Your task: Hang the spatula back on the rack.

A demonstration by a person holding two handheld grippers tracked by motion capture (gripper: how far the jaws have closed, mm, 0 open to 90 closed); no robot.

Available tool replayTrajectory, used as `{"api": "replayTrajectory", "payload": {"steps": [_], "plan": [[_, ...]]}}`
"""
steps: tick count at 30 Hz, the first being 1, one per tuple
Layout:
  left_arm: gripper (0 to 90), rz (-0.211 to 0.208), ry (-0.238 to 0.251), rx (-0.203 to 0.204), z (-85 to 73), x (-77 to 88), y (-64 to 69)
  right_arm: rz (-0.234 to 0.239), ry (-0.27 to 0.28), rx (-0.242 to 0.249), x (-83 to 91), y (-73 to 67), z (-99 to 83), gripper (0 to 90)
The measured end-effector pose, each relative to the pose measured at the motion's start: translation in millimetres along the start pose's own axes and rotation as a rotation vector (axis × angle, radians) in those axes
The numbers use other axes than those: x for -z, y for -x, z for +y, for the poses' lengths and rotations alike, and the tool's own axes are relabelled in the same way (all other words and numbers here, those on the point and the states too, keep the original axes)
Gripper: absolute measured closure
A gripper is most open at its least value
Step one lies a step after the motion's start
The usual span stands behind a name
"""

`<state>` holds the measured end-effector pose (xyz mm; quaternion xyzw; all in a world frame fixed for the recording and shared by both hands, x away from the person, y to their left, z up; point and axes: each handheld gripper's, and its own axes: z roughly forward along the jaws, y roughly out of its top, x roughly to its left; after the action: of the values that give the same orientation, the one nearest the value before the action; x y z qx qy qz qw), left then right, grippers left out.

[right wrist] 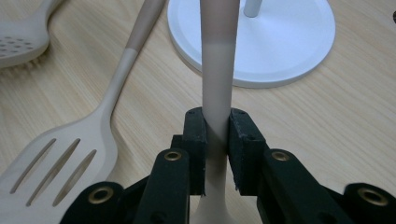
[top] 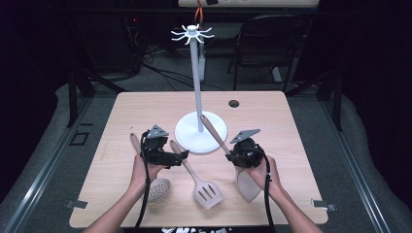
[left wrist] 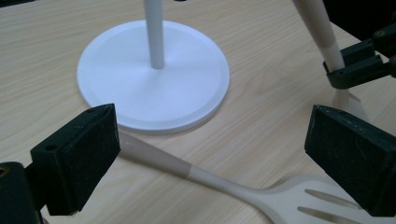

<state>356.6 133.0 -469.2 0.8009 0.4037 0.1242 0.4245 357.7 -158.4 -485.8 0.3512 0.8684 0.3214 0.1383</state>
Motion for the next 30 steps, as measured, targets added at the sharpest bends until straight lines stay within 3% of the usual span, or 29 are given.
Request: {"api": "replayTrajectory", "payload": {"steps": [10, 17, 26, 30], "plan": [[1.4, -0.070, 0.011, -0.002, 14.7, -23.2, 18.4, -0.004, -0.006, 0.021, -1.7, -4.3, 2.4, 78.4], [9.2, -0.133, 0.029, 0.012, 26.0, -43.4, 30.7, -0.011, 0.022, 0.008, -1.4, -5.4, 2.8, 78.3], [33.2, -0.196, 0.036, 0.014, 37.9, -62.4, 47.5, -0.023, 0.037, 0.008, -1.3, -6.5, 3.4, 78.2], [43.2, -0.204, 0.044, 0.018, 39.7, -66.7, 50.4, -0.027, 0.041, 0.010, -1.7, -7.3, 3.1, 78.2]]}}
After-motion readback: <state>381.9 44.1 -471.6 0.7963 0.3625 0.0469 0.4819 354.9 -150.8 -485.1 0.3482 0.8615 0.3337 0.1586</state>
